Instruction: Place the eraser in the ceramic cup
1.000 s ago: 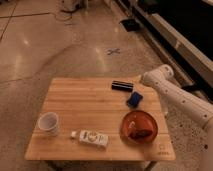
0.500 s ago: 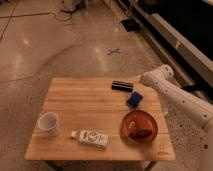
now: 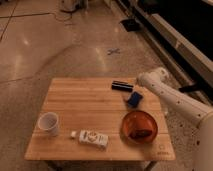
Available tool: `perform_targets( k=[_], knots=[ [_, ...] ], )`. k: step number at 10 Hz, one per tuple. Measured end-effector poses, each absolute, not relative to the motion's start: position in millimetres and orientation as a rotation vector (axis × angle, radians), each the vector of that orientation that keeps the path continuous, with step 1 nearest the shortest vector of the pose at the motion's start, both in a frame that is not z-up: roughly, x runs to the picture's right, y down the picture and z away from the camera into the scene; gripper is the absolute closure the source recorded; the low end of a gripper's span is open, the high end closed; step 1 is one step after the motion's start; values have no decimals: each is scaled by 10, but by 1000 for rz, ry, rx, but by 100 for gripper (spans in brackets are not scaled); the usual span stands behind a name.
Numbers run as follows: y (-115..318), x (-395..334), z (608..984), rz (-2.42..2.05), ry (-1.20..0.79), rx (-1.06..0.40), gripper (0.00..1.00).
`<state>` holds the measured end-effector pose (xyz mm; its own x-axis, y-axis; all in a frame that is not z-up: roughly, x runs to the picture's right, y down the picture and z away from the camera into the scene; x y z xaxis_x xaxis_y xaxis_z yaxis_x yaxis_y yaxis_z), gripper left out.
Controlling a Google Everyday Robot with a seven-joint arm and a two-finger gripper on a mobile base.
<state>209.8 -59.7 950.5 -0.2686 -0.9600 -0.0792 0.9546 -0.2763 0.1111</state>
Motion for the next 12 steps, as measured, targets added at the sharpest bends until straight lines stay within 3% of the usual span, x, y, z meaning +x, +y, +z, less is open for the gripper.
perform_targets(
  k=[12],
  knots=[
    [-334,1668,10169,-2026,-297,261,20]
  ],
)
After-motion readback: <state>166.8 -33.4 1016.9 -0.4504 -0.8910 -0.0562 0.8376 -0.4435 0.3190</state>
